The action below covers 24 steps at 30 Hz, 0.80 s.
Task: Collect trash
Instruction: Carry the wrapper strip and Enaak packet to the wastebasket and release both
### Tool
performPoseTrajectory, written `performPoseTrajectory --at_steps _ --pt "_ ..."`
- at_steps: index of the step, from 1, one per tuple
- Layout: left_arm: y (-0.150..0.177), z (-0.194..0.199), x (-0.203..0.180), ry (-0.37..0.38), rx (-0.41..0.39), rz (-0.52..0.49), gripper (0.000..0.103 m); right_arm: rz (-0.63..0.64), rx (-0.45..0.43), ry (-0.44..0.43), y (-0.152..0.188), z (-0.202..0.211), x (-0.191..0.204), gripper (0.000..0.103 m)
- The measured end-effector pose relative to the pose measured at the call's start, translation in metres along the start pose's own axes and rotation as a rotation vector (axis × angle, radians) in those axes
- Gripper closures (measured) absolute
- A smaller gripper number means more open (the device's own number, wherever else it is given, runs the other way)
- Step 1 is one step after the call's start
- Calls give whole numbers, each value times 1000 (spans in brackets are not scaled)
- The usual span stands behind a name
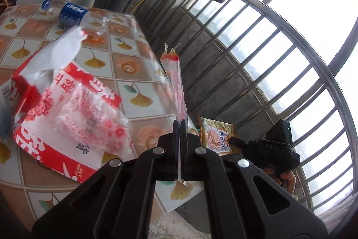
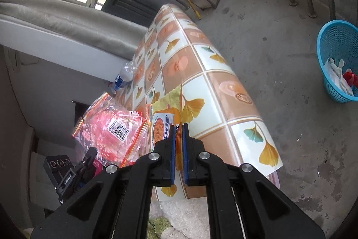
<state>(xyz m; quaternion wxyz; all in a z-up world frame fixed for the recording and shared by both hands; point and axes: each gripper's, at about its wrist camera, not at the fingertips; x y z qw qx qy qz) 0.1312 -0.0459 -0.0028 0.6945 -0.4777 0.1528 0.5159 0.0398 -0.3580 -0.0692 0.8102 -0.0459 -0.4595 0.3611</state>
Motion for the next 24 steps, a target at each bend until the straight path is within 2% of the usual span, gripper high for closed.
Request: performPoseTrajectory --at_steps 4,8,14,16,21,24 --pt "4 -17 -40 52 52 -94 103 -41 -111 34 -4 41 -22 97" --pt "6 -61 -82 94 154 -163 103 -109 -226 103 0 89 -55 97" --pt "18 -186 -141 95 395 -197 103 -233 -361 275 6 143 -114 97" --pt "27 -233 -158 83 471 -210 103 -294 -390 296 5 152 -138 97" --pt "54 -336 -186 50 588 -217 103 -438 -437 344 1 162 -201 97" --pt "69 -386 -198 20 612 -221 103 -517 -452 376 -1 159 -237 97"
Point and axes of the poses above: each gripper's, at about its wrist camera, not at the fingertips, and z roughly against the way its jaws point, x to its left, y to its underside, and after that the axes turned 10 degrees about z, right-handed
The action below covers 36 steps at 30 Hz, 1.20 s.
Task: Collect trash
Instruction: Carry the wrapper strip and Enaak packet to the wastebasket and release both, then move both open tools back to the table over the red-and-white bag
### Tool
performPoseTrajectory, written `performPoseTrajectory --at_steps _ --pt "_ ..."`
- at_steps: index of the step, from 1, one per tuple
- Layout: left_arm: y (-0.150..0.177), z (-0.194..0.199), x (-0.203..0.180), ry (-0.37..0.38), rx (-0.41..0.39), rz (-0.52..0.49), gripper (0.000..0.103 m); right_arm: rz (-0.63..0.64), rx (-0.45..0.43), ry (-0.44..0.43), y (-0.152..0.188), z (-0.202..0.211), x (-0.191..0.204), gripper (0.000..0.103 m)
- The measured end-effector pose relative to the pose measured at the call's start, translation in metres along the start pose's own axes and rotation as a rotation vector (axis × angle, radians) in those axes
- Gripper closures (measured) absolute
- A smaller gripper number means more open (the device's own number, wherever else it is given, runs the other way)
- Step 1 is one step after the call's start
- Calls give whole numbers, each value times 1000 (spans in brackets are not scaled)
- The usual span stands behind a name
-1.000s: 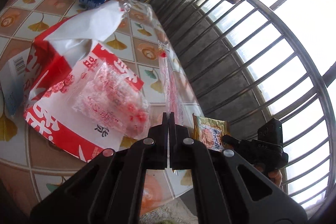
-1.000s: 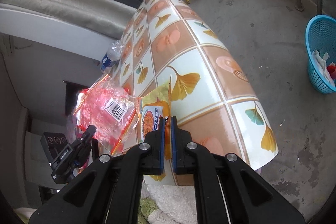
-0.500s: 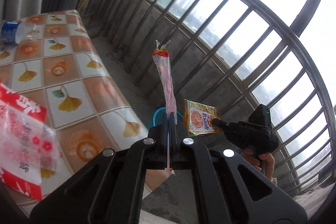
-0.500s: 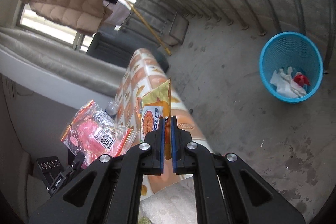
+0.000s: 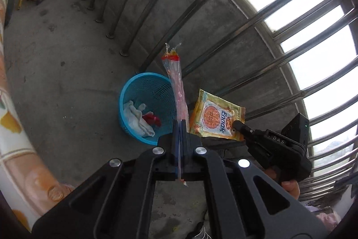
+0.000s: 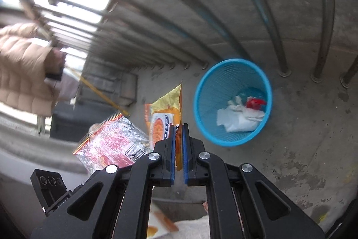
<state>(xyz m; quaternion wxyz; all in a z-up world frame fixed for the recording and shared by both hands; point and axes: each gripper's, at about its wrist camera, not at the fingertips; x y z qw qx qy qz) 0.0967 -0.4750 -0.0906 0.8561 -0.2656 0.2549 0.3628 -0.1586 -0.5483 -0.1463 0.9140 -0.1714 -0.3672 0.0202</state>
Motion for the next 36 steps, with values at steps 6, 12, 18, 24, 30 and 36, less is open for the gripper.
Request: performPoseTrajectory --at_steps 6,12,18,24,30,36 --pt "-24 -78 8 -161 19 59 41 -117 15 118 -26 -58 -59 55" --pt "-31 -68 23 -211 -6 105 41 -202 85 163 -24 -101 -101 42" --pt "-37 -34 26 -214 -83 95 39 -206 84 167 -14 -103 -99 40" --pt "-30 -3 22 -205 -129 88 37 -153 80 158 -14 -95 -75 38" --pt "-9 49 21 -183 -169 78 34 -46 63 114 -9 -73 -26 36" --pt "30 130 23 -233 -246 33 30 190 81 88 6 -48 54 30"
Point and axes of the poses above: each gripper's, at about its wrist camera, not at the fingertips, and z roughly against the way its jaws point, x to its left, y to its underside, and after that the axes turned 10 degrees about z, right-handed
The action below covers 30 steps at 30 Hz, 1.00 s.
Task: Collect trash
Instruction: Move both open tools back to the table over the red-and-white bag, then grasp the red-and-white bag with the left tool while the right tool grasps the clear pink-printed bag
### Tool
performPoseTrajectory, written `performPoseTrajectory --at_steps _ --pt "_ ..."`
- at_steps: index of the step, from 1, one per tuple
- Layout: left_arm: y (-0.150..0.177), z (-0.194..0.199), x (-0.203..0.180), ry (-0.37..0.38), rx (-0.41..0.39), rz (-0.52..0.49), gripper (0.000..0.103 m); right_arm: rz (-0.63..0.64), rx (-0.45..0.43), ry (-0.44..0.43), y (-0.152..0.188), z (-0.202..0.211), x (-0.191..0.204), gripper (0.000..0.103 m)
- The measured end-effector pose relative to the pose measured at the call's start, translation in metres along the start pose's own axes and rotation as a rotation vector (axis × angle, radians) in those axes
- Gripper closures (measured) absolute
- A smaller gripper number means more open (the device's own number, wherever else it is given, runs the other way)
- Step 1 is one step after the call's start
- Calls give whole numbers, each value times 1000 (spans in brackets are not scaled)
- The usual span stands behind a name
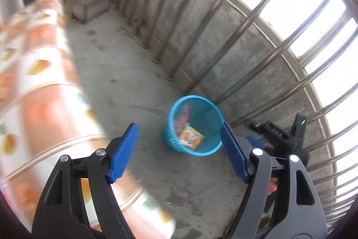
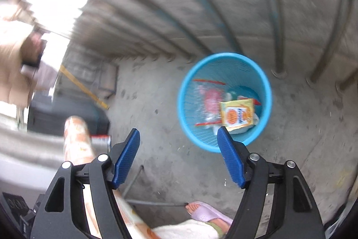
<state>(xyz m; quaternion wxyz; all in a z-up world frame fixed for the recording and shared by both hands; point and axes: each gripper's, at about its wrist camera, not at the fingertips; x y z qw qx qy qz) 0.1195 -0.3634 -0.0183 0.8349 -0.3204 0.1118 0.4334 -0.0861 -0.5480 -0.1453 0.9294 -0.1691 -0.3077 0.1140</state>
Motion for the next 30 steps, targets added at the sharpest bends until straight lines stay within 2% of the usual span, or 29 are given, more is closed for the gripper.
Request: performPoseTrajectory --at_steps 2,6,13,18,24,30 --pt "9 34 10 -13 -38 -34 28 73 8 -7 3 9 25 29" --pt "29 103 33 -92 -135 -97 26 243 11 -37 17 33 82 28" --pt "80 213 85 -119 -275 -123 23 459 24 -117 59 68 166 24" --pt "125 274 134 -167 -371 -85 22 567 103 -178 93 69 218 23" --pt "170 322 190 -249 -490 29 22 657 229 -258 141 54 277 23" --pt "176 325 232 -262 -522 135 22 687 341 -342 190 24 330 23"
Point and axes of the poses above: each gripper's, at about its wrist camera, not at the fingertips, and z roughly against the way its jaws point, x to its left, y to its underside, and after that the axes turned 10 degrees about z, right-handed
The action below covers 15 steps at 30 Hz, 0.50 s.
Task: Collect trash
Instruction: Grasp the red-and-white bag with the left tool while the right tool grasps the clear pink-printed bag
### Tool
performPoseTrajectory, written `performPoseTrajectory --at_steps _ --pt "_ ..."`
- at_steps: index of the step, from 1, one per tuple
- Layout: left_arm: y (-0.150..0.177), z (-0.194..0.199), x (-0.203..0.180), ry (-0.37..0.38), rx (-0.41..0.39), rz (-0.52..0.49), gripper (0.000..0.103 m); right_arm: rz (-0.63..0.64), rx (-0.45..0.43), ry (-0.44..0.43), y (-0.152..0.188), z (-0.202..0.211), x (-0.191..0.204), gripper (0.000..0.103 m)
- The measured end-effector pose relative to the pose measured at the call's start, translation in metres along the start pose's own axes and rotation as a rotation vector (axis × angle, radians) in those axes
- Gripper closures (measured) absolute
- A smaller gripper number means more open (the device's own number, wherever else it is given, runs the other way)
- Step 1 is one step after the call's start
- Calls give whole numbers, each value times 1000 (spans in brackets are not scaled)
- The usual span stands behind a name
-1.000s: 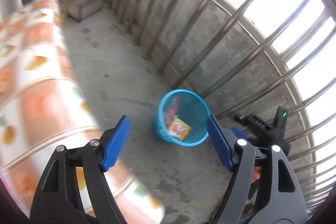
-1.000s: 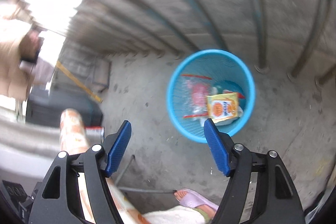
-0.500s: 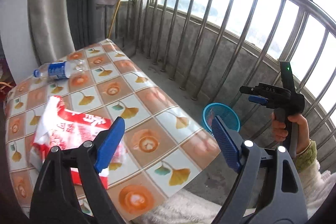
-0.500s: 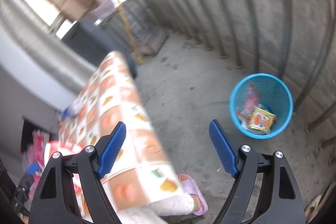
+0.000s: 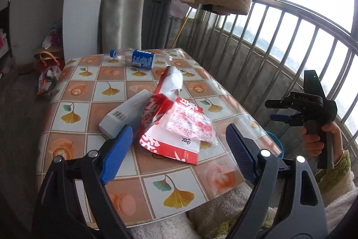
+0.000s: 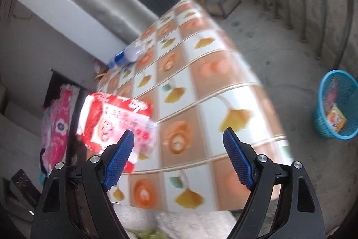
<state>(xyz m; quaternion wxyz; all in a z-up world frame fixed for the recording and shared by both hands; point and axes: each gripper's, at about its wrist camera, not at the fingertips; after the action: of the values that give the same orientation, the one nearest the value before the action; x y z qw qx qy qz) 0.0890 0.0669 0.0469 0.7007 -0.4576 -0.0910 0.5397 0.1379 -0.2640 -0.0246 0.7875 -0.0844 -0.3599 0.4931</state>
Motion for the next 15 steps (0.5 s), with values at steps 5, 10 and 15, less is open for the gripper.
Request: performPoseTrajectory --at_steps 5,10,15 --pt "-4 -22 13 -37 -4 7 22 107 66 -30 0 -39 43 23" --pt "-4 -49 22 -89 21 -44 26 193 111 -27 -3 -73 69 23" --pt "-5 -72 34 -108 59 -17 38 112 200 2 -8 -109 57 31"
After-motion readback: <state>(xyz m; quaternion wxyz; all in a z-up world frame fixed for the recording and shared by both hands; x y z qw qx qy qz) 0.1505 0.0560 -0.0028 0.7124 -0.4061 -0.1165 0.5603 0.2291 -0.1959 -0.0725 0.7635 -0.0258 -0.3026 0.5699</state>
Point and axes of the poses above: each gripper's, at about its wrist camera, not at the fingertips, and z roughly against the way its jaws point, x to its left, y to its underside, and after that the axes turned 10 degrees about z, right-handed
